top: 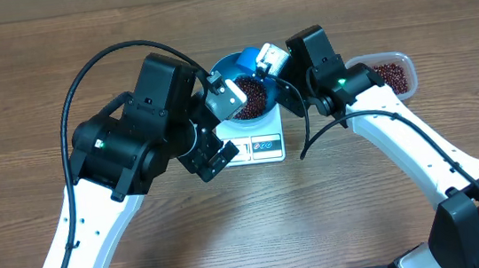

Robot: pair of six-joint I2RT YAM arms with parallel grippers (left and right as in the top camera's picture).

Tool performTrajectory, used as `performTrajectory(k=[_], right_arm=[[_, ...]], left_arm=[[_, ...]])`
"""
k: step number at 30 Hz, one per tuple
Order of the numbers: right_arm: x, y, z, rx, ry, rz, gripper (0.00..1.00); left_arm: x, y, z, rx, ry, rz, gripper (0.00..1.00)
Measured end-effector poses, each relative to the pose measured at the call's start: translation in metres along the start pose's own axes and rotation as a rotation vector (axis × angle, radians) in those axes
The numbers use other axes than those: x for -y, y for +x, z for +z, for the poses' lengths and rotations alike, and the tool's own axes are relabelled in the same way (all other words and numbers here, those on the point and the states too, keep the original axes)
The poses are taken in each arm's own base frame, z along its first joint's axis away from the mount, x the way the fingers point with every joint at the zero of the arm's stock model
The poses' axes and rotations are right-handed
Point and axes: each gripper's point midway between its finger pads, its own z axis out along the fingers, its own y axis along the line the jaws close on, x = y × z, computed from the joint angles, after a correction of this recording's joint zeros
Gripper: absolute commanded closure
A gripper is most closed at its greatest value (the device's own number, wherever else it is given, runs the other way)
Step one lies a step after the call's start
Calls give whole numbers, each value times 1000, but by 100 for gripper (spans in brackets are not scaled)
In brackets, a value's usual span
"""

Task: Scoop item into bowl and weigh 150g on scale
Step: 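Move the empty blue cup with the right gripper back to the bean container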

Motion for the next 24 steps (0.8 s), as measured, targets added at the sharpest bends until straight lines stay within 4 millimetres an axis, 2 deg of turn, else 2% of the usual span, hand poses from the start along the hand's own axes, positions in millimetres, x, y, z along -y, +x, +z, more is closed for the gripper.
performTrajectory(k=[8, 18, 24], right_arm=[[-5, -3, 0, -24, 38, -48, 96], [-6, -6, -3, -6, 30, -3, 96], [-8, -24, -30, 85, 10, 51, 96]], left_arm=[[0, 0, 0, 0, 0, 0, 1], [0, 0, 0, 0, 0, 0, 0], [0, 0, 0, 0, 0, 0, 0]])
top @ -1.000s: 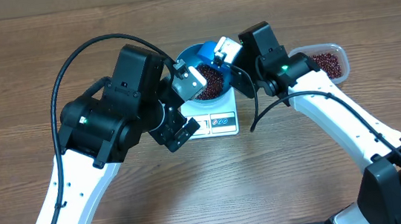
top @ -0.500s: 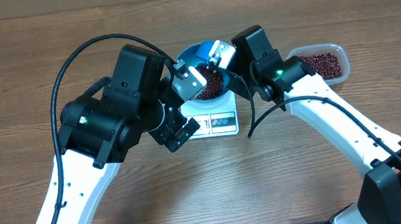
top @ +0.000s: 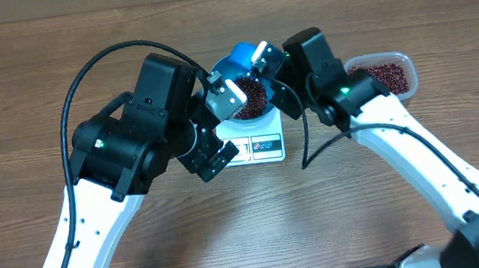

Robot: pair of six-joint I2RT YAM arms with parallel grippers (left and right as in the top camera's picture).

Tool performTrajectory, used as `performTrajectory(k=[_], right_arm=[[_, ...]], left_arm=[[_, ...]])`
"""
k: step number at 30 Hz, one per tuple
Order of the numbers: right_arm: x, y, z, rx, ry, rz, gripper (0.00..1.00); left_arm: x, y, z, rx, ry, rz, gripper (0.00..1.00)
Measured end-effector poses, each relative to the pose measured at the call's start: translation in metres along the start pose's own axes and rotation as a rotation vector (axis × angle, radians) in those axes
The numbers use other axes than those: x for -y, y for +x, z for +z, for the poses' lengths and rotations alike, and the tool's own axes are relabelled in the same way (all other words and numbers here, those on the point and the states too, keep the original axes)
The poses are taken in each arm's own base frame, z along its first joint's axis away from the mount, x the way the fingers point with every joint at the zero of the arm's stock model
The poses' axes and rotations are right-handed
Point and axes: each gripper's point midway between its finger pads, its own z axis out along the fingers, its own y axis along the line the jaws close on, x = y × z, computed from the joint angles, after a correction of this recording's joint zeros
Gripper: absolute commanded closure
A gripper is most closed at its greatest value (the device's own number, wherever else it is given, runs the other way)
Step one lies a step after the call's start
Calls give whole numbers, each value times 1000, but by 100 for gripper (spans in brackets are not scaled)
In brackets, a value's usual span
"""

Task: Scoop item into bowl and weigh 150g on scale
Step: 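Move the empty blue cup with the right gripper back to the bean container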

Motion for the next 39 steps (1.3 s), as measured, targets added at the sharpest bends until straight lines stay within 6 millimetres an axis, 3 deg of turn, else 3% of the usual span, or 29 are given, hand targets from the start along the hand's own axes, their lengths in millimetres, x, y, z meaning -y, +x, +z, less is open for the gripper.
performTrajectory(k=[9, 19, 29, 35, 39], right_arm=[[14, -23, -49, 120, 68, 183, 96], [69, -9, -93, 133, 394, 457, 96], [130, 58, -119, 21, 679, 742, 96], [160, 107, -135, -58, 784, 880, 96], [169, 126, -142, -87, 815, 934, 96]], left_arm=[[0, 0, 0, 0, 0, 0, 0], [0, 0, 0, 0, 0, 0, 0], [0, 0, 0, 0, 0, 0, 1], [0, 0, 0, 0, 0, 0, 0], [0, 0, 0, 0, 0, 0, 0]])
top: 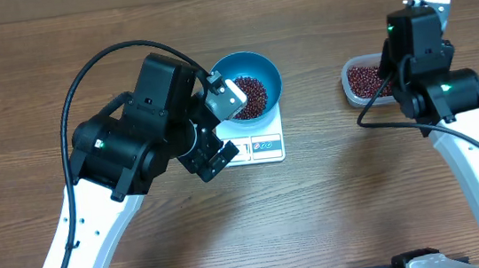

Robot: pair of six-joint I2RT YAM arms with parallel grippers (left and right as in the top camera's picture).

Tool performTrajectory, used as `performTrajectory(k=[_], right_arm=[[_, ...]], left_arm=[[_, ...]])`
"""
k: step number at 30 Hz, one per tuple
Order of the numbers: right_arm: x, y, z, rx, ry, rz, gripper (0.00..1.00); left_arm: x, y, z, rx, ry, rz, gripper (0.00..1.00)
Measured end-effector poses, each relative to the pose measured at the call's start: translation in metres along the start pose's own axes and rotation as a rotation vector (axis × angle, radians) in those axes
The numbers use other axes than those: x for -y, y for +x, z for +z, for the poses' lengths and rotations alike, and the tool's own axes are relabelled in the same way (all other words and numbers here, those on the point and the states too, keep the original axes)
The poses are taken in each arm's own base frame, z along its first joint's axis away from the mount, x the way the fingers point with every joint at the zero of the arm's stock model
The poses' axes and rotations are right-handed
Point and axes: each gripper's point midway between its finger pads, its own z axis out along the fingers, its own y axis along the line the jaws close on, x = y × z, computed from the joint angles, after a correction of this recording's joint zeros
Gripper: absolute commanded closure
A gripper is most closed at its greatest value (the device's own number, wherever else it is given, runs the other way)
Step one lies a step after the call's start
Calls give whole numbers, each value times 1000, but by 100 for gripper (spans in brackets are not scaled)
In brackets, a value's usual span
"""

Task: Scoop item into bowl and weigh 150g on scale
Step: 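Move the empty blue cup with the right gripper back to the bean container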

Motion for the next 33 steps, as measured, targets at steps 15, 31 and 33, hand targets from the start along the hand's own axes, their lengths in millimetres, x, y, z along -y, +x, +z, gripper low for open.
performTrajectory(k=[15, 31, 33], right_arm=[[-16, 73, 60, -318, 9, -90, 96], [-24, 88, 62, -381, -28, -89, 96], [-26, 94, 67, -403, -28, -97, 96]], left_arm=[[0, 0, 0, 0, 0, 0, 1], [0, 0, 0, 0, 0, 0, 1], [0, 0, 0, 0, 0, 0, 0]])
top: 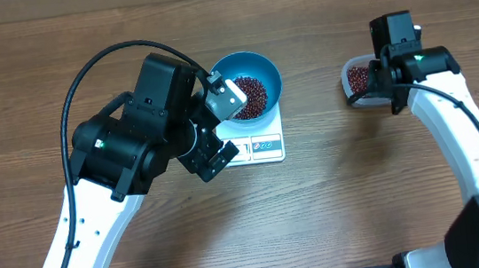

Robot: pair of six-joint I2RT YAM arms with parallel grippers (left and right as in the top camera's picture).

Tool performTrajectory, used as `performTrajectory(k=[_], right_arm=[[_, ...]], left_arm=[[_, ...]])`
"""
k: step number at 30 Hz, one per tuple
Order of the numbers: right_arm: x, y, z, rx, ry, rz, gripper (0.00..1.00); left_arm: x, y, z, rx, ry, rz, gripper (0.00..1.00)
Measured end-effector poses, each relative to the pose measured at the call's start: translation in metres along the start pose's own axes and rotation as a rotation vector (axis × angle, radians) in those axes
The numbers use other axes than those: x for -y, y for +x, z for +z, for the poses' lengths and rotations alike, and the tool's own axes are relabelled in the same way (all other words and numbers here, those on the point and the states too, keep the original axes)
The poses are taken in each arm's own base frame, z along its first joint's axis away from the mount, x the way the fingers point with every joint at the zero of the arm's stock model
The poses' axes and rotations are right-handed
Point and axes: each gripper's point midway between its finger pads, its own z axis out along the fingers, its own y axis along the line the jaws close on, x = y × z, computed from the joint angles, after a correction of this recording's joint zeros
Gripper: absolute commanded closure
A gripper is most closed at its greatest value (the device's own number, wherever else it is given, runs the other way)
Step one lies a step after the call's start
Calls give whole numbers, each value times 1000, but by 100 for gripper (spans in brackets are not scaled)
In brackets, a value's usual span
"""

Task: Scoop item into bowl and weigh 150g on scale
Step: 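Move the empty blue cup with the right gripper back to the bean container, then lower the blue cup into the red beans and drag to scoop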

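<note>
A blue bowl (pixel 256 66) holding red beans (pixel 253 93) stands on the white scale (pixel 264 146) at the table's middle. My left gripper (pixel 225 100) sits at the bowl's left rim, apparently shut on it. A clear tub of red beans (pixel 358 79) stands to the right. My right wrist (pixel 395 44) hangs over that tub and hides both the fingers under it and most of the tub. The blue scoop is out of sight.
The bulky left arm (pixel 133 141) covers the table left of the scale, and its black cable (pixel 90 74) loops above it. The right arm (pixel 467 137) runs down the right side. Bare wood table (pixel 336 204) lies in front.
My right wrist has moved from behind the tub's right end, where the blue scoop showed above it, to directly over the tub. The scoop no longer shows. Left arm and bowl are unchanged.
First my right gripper held the blue scoop over the bowl on the scale, and it stayed there a moment later. Then it was back beyond the tub with the scoop, leaving beans in the bowl. Now it is over the tub. The left arm never moved.
</note>
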Motion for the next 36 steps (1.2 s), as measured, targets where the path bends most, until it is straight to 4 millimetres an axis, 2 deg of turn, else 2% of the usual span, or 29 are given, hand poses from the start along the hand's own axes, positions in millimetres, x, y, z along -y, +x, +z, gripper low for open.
performTrajectory(k=[5, 22, 28, 36], right_arm=[[-6, 6, 13, -42, -3, -14, 96], [-1, 18, 12, -89, 16, -33, 96], [5, 18, 12, -86, 50, -38, 96], [2, 19, 12, -89, 33, -49, 96]], left_arm=[[0, 0, 0, 0, 0, 0, 1], [0, 0, 0, -1, 0, 0, 1], [0, 0, 0, -1, 0, 0, 1], [0, 0, 0, -1, 1, 0, 0]])
